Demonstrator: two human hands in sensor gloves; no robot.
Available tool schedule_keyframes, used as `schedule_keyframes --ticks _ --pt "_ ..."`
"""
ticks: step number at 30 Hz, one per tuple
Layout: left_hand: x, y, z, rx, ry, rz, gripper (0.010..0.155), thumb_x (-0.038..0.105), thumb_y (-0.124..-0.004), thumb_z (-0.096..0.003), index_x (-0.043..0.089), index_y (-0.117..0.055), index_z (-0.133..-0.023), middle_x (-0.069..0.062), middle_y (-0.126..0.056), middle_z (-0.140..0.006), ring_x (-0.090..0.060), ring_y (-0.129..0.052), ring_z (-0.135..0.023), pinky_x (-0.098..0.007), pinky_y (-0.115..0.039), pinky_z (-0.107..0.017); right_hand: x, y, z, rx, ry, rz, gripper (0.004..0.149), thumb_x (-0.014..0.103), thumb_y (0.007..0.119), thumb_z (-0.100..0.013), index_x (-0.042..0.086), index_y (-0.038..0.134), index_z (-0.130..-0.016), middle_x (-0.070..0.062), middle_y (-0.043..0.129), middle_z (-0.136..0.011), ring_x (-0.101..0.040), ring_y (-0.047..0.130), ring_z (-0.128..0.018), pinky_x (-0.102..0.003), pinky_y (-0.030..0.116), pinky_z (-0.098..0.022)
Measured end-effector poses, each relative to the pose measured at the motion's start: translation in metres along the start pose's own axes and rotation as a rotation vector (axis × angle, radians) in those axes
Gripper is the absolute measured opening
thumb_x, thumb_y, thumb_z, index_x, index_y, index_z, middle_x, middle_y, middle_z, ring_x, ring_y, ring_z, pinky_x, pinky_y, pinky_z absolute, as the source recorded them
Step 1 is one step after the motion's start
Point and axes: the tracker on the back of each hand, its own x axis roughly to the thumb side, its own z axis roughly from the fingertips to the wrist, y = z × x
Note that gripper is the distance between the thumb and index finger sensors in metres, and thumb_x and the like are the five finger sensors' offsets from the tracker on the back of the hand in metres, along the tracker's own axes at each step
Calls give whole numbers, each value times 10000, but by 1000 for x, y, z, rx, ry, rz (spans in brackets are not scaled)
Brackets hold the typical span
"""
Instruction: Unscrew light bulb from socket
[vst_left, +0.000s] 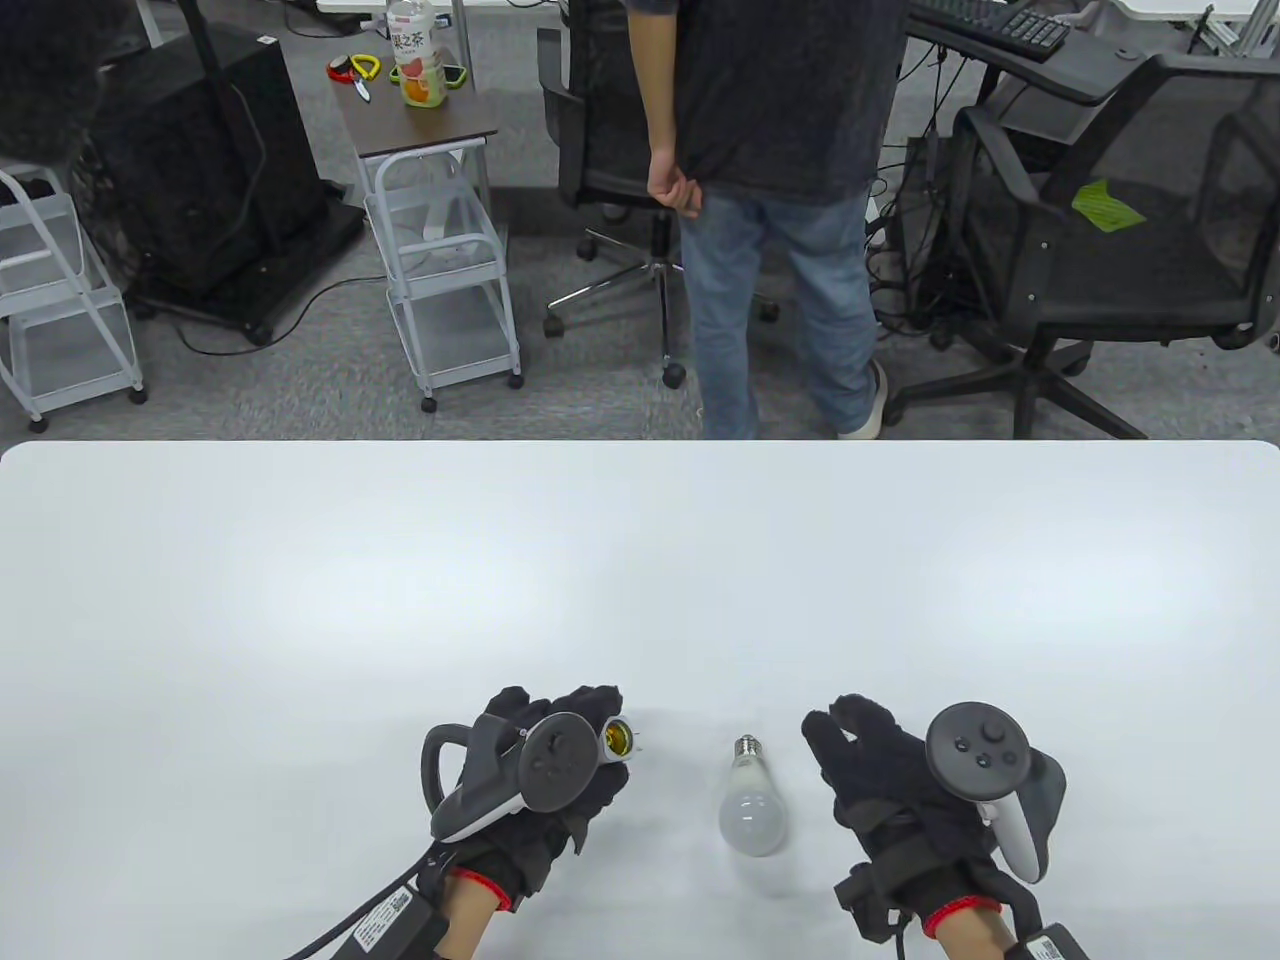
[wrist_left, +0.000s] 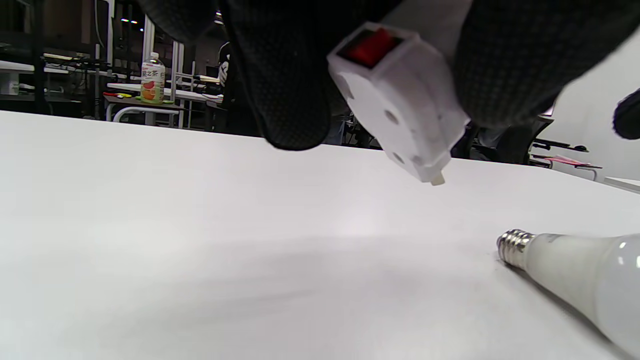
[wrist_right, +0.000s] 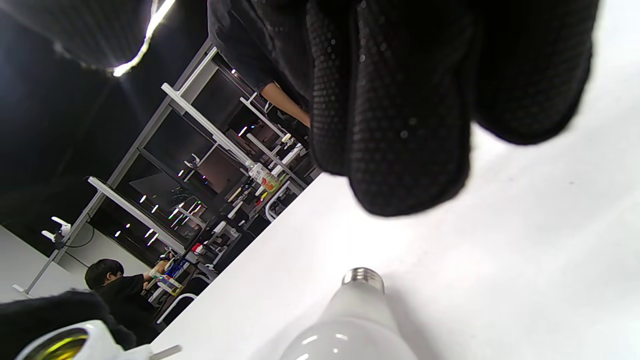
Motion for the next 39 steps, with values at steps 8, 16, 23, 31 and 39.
schedule_keyframes --ticks 8,16,23,31,39 --pt "-13 -22 -4 -66 64 -58 738 498 -978 -373 143 -792 -992 -118 -947 -926 -325 -1127 -739 -622 -632 -744 4 2 2 7 -35 6 861 733 677 -389 49 699 -911 -140 1016 -607 -220 1081 -318 -496 897 -346" --pt "-22 -44 -8 -105 104 -91 737 519 -950 -363 148 -801 -982 -101 -957 -914 -310 -1131 -739 -609 -642 -741 4 2 1 27 -38 -1 860 731 676 -392 47 698 -913 -145 1016 -610 -225 1080 -321 -499 894 -348" --pt "-29 -50 -9 -140 153 -67 731 523 -974 -355 152 -819 -965 -98 -955 -918 -329 -1110 -775 -629 -641 -735 3 3 0 37 -40 2 859 728 676 -394 46 694 -916 -149 1013 -616 -230 1079 -329 -503 891 -352" --pt "-29 -56 -10 -180 152 -117 718 585 -972 -341 189 -847 -927 -77 -970 -916 -371 -1055 -776 -651 -616 -731 2 3 0 45 -43 6 860 728 672 -395 46 691 -918 -152 1010 -624 -235 1078 -336 -506 889 -358" --pt "-25 -61 -10 -256 123 -188 704 628 -939 -334 214 -843 -896 -62 -937 -946 -402 -968 -859 -657 -580 -742 2 5 0 55 -39 12 857 725 671 -397 46 689 -920 -157 1008 -629 -240 1078 -342 -511 885 -362"
